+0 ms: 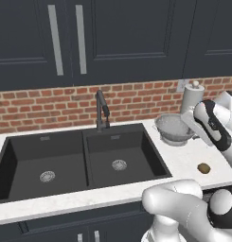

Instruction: Put the colander in the sink, put the kiwi in the colander, and turn on the sink faucet and pour water over the colander.

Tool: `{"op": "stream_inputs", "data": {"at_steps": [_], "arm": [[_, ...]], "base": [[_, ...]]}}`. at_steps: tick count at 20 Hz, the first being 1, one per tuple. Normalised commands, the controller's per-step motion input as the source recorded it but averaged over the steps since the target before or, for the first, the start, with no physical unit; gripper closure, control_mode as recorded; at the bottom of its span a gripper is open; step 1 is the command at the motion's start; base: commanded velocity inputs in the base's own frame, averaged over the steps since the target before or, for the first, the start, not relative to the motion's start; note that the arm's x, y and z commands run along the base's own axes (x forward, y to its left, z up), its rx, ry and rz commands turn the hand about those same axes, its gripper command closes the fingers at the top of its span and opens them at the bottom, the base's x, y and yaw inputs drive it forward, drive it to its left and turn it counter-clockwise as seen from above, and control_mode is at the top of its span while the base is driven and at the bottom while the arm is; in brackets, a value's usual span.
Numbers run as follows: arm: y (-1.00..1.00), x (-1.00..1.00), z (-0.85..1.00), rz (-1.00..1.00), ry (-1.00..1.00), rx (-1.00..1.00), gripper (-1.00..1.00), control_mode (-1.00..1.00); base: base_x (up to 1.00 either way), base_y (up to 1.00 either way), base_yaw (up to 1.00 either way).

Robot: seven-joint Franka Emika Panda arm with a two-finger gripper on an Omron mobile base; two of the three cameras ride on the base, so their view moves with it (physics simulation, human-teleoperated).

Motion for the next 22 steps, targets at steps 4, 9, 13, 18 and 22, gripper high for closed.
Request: {"op": "stream_inputs", "data": {"at_steps": [4,9,13,18,22], "arm": [[1.0,0.0,0.57,0.0,-0.09,-0.02,1.0,-1.0],[0.67,0.0,-0.03,0.0,-0.11,0.07,1.0,-1.0],[0.45,0.0,-0.28,0.0,-0.08,0.14,1.0,-1.0],[0.32,0.01,-0.21,0.01,-0.01,0.18,1.0,-1.0],[0.42,0.17,-0.34,0.01,0.06,0.07,1.0,-1.0]], "base": [[0.0,0.0,0.0],[0.0,0.0,0.0],[0.0,0.0,0.0],[0.0,0.0,0.0],[0.0,0.0,0.0]]}}
